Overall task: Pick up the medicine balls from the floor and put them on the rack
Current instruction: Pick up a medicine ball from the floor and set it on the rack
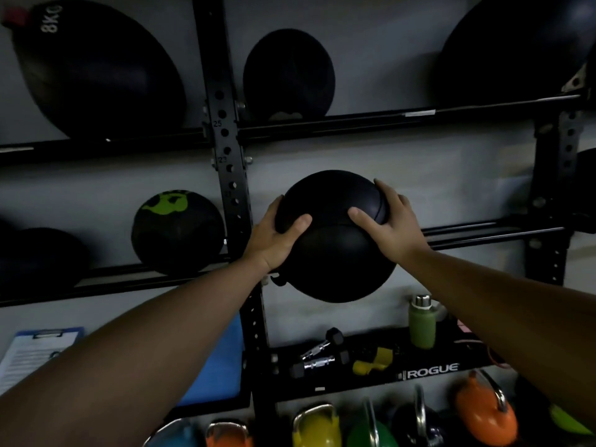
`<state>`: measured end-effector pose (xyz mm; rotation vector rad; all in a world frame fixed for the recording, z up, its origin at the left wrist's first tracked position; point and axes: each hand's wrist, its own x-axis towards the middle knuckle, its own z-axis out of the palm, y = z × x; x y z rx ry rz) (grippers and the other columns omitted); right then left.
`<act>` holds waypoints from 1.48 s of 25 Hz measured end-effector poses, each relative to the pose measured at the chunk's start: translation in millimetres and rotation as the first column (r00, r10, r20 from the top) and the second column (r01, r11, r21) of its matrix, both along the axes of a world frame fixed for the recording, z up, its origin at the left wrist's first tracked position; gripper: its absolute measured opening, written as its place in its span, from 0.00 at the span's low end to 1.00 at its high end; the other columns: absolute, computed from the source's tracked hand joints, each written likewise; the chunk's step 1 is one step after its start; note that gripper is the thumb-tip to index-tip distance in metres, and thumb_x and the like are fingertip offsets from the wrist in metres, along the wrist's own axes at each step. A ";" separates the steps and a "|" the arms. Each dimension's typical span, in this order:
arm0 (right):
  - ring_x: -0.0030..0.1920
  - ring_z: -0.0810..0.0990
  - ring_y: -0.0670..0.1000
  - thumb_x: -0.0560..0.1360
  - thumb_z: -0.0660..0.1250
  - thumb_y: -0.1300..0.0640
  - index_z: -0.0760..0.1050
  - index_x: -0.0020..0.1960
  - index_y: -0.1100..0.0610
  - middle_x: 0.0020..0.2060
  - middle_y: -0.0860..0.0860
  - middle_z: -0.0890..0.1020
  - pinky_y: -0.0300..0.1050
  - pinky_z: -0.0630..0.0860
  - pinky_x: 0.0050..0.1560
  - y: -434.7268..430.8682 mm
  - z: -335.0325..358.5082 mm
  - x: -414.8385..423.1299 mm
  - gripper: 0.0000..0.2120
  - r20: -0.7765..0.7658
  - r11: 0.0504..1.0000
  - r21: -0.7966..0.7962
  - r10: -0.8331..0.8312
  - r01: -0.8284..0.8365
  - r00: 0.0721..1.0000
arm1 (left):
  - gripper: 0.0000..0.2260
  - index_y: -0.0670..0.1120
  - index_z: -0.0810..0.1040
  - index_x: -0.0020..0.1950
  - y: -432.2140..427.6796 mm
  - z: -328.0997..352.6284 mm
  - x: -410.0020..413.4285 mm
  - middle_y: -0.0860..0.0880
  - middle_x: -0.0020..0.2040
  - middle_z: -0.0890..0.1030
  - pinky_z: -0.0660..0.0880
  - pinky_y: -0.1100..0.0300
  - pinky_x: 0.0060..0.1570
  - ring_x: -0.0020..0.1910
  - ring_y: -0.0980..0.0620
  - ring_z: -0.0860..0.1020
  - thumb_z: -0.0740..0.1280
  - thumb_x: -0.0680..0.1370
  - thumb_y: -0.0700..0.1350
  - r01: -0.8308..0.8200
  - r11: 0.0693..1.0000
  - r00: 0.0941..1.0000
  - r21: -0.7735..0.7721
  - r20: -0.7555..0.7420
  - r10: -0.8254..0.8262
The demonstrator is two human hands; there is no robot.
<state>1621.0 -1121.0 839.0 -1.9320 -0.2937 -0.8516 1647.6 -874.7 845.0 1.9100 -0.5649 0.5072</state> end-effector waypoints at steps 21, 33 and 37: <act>0.65 0.71 0.56 0.72 0.53 0.30 0.75 0.69 0.37 0.68 0.46 0.76 0.59 0.73 0.61 72.7 53.2 387.3 0.30 0.067 0.879 -0.469 0.136 -0.088 0.988 | 0.47 0.48 0.65 0.83 -13.7 7.3 297.6 0.49 0.82 0.68 0.62 0.49 0.80 0.81 0.48 0.65 0.65 0.70 0.73 -0.583 0.706 0.798 0.403 0.446 0.405; 0.78 0.58 0.59 0.78 0.51 0.31 0.59 0.81 0.38 0.81 0.48 0.61 0.65 0.62 0.73 50.9 10.6 320.5 0.32 0.040 0.824 -0.567 0.047 -0.016 0.998 | 0.48 0.52 0.62 0.85 -22.2 -5.1 238.8 0.52 0.86 0.59 0.57 0.42 0.82 0.85 0.46 0.56 0.70 0.69 0.70 -0.472 0.708 0.877 0.525 0.364 0.315; 0.77 0.62 0.61 0.80 0.59 0.34 0.56 0.83 0.44 0.81 0.53 0.61 0.57 0.65 0.74 35.7 36.2 263.4 0.35 -0.183 0.709 -0.703 -0.102 -0.058 0.978 | 0.38 0.57 0.65 0.83 5.1 8.9 201.4 0.57 0.85 0.58 0.64 0.52 0.77 0.82 0.49 0.61 0.72 0.76 0.65 -0.355 0.627 0.934 0.694 0.289 0.209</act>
